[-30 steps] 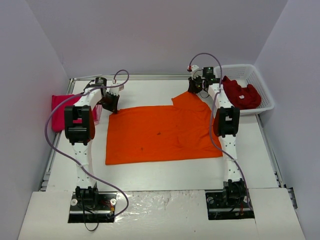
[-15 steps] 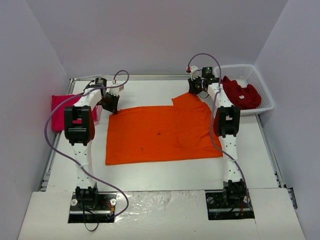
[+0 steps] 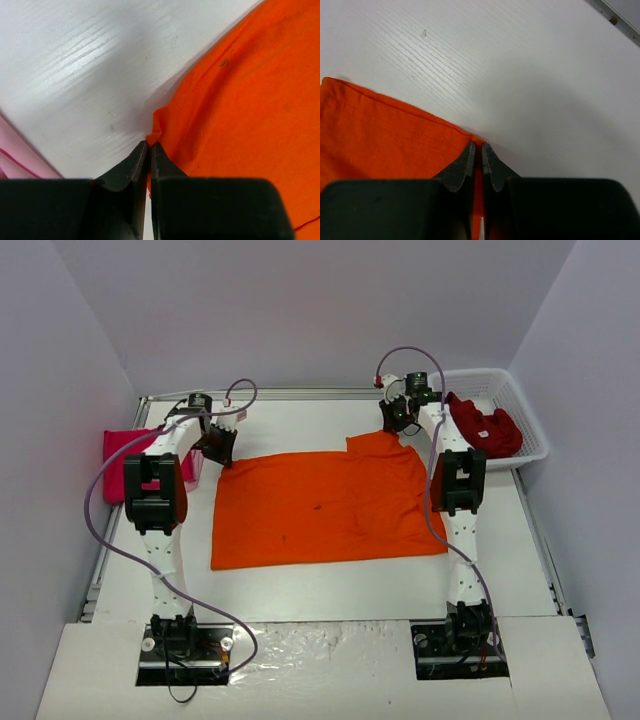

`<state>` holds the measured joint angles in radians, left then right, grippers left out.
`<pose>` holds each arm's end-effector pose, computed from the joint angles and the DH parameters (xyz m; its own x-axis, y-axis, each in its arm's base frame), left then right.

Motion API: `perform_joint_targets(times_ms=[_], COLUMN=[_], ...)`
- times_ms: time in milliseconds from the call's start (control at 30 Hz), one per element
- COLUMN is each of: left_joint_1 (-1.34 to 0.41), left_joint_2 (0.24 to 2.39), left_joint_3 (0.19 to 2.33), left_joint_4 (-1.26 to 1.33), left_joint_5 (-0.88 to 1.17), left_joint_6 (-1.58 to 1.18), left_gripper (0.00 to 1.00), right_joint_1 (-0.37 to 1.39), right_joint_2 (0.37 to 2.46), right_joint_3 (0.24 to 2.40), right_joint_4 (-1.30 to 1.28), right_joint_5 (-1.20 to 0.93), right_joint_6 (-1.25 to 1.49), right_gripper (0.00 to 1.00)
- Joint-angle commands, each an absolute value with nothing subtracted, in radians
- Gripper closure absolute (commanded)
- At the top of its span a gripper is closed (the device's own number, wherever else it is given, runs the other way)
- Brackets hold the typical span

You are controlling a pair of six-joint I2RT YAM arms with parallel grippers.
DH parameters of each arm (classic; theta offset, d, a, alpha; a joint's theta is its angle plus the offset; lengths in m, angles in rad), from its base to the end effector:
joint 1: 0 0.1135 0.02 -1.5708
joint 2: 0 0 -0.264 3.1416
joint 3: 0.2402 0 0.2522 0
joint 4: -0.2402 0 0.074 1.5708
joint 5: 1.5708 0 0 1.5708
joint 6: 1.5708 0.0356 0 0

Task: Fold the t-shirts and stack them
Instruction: Grap the side of the flattened tshirt furthest away from the robot with both arms

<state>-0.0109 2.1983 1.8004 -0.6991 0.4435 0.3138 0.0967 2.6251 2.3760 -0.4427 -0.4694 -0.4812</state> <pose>0.4723 -0.0204 0.1931 -0.7829 0.2874 -0.5519 0.4702 0.8541 -0.2224 0.5789 0.0723 0.1742 -0.3625 -0.4499 -0.8162 -0.6776 0.7286 -0.1006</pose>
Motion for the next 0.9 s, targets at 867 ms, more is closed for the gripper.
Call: perform_joint_targets(times_ms=[867], left_joint_1=[-0.005], left_joint_2=[1.898], left_joint_3=[1.663], left_joint_4=[-0.606], left_joint_5=[0.403], left_joint_6=[0.288], left_gripper=[0.98], right_joint_1=[0.137], right_joint_2=[2.278], right_joint_3=[2.272], right_joint_4=[-0.465], right_joint_5=[-0.411], right_joint_6=[-0.514], right_gripper=[1.00])
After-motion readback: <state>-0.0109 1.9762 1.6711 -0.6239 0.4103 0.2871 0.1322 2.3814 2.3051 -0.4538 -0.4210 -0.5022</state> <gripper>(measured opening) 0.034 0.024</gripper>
